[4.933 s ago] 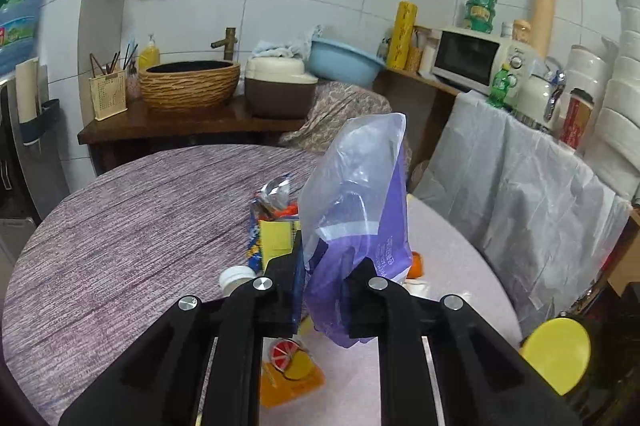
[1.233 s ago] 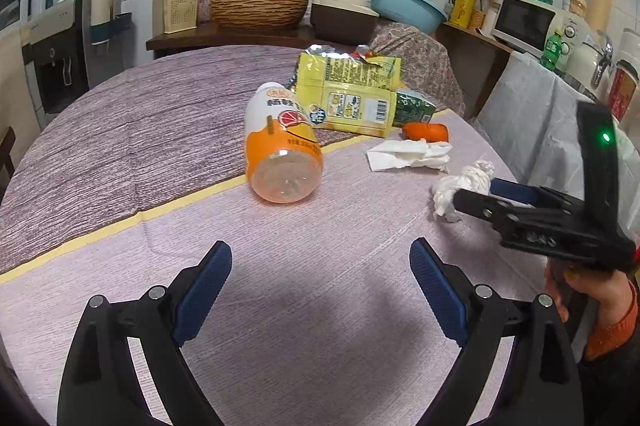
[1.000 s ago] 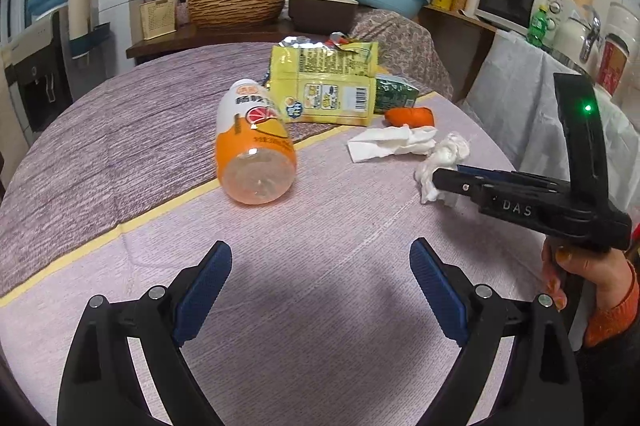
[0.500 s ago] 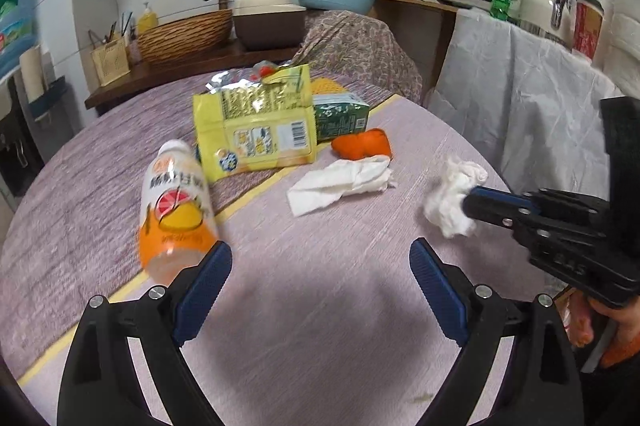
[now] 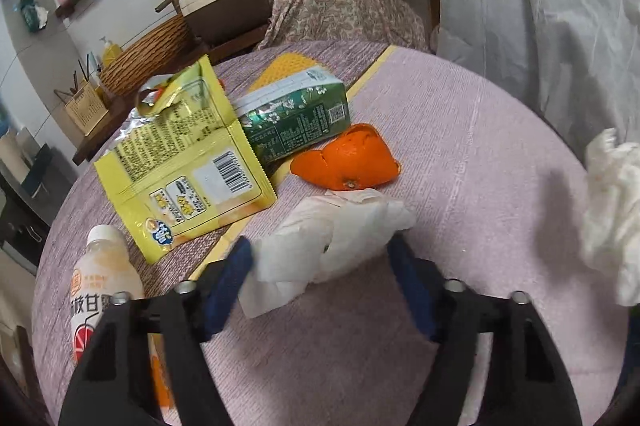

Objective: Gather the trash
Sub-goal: 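Grasp the white tissue with the right tool while the left grasps another tissue, then drop both tissues into the bin, opening the left and right tools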

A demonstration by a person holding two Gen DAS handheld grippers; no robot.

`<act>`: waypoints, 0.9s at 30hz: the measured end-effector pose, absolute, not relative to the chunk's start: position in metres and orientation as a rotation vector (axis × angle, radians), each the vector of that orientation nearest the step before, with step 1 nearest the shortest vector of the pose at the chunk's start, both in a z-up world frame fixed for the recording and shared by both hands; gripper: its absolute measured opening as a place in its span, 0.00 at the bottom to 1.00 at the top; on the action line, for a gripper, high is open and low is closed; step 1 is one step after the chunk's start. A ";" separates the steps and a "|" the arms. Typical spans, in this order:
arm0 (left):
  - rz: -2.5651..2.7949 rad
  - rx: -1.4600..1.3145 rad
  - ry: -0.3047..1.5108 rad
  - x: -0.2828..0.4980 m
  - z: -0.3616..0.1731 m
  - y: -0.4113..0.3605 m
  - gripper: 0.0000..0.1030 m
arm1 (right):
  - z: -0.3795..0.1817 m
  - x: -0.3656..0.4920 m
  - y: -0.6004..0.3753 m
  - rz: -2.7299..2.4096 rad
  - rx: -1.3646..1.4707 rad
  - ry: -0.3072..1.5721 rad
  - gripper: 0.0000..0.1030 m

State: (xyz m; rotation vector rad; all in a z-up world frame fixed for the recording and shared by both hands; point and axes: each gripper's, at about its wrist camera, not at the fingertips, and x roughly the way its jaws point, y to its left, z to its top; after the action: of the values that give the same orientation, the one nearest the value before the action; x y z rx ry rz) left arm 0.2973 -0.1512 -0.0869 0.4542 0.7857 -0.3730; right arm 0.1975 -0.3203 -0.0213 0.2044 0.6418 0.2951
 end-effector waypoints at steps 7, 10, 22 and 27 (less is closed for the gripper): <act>-0.414 0.379 0.802 0.290 -0.085 -0.141 0.17 | -0.028 0.196 -0.332 0.287 0.230 0.641 0.10; -0.455 0.312 0.812 0.282 -0.081 -0.134 0.14 | -0.032 0.194 -0.335 0.290 0.242 0.638 0.10; -0.665 0.174 0.763 0.212 -0.054 -0.154 0.13 | -0.040 0.172 -0.381 0.241 0.305 0.603 0.10; -0.773 0.181 0.770 0.210 -0.051 -0.202 0.13 | -0.043 0.167 -0.425 0.127 0.329 0.583 0.10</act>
State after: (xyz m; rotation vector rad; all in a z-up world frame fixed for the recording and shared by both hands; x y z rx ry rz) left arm 0.2097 -0.2021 -0.0507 0.1807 0.7703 -0.7729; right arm 0.1672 -0.4246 -0.0425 0.3292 0.5834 0.1267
